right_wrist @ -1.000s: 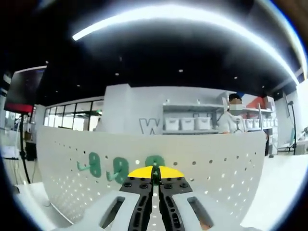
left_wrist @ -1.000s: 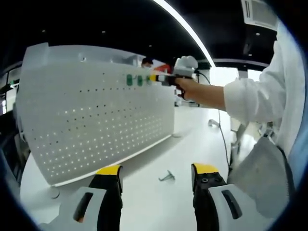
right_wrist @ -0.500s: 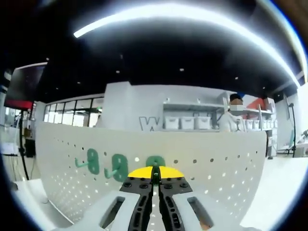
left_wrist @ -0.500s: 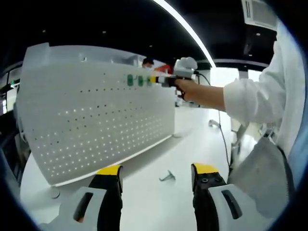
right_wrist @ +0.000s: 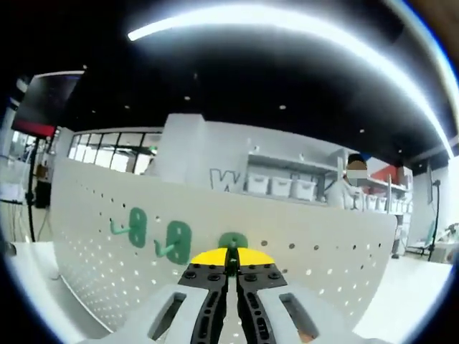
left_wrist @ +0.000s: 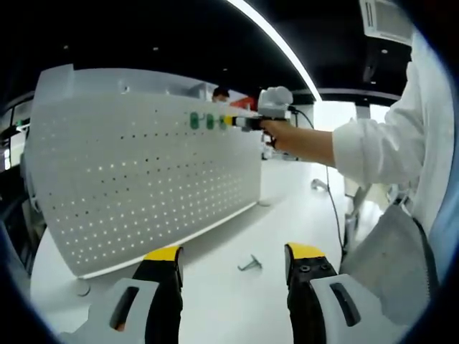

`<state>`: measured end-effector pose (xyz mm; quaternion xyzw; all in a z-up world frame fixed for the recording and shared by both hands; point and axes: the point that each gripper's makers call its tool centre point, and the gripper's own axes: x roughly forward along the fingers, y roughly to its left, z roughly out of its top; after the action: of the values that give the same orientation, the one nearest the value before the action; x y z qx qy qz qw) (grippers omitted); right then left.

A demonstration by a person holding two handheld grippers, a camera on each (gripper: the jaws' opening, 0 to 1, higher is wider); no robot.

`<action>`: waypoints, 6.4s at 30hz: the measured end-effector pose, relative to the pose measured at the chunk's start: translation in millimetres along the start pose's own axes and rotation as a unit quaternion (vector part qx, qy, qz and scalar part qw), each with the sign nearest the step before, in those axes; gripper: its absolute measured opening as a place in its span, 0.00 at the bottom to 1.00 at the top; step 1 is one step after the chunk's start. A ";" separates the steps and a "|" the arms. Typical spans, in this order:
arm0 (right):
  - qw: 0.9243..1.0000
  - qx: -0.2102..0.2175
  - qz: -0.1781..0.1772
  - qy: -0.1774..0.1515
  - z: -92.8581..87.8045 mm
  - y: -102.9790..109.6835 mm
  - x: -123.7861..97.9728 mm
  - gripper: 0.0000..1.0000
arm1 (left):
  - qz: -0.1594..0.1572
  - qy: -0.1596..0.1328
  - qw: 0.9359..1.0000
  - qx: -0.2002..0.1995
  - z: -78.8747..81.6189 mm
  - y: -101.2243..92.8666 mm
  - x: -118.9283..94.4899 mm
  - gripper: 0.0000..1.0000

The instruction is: Insert the hook assembly into the mounting plate slot until the hook locks in place.

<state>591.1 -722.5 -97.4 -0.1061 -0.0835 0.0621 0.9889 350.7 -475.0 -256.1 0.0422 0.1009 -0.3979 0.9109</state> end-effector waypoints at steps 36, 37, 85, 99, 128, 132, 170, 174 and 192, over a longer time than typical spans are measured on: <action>1.000 0.011 0.006 0.024 -1.3 -5.6 -12.5 0.20 | -0.005 0.001 1.000 0.002 0.3 -2.1 1.6 0.59; 1.000 0.012 0.006 0.025 -1.1 -5.6 -14.0 0.21 | -0.006 0.001 1.000 0.002 0.5 -2.7 1.5 0.59; 0.988 0.027 0.111 0.101 -65.4 72.1 -109.1 0.27 | -0.014 0.005 1.000 0.017 -0.6 -10.4 3.6 0.59; 0.961 0.033 0.184 0.204 -135.0 130.2 -136.1 0.25 | -0.014 0.000 1.000 0.018 2.2 -11.8 3.0 0.59; 0.892 0.042 0.263 0.366 -218.3 183.1 -181.5 0.23 | -0.017 0.003 1.000 0.022 1.4 -13.1 3.7 0.58; 0.885 0.043 0.263 0.382 -225.3 186.8 -183.4 0.22 | -0.018 0.002 1.000 0.023 2.1 -13.4 3.9 0.58; 0.859 0.010 0.264 0.438 -251.2 194.5 -193.7 0.13 | -0.020 0.000 1.000 0.023 3.5 -14.2 3.6 0.58; 0.860 -0.006 0.264 0.437 -251.9 194.2 -191.5 0.12 | -0.018 -0.003 1.000 0.021 5.0 -13.1 2.5 0.57; 0.853 -0.019 0.262 0.450 -257.8 190.5 -195.3 0.03 | -0.019 -0.004 1.000 0.022 5.5 -14.0 2.2 0.57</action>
<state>426.0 -616.7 -417.4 -0.1595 0.4003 0.2632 0.8632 342.8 -487.0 -251.1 0.0588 0.0894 -0.4173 0.9025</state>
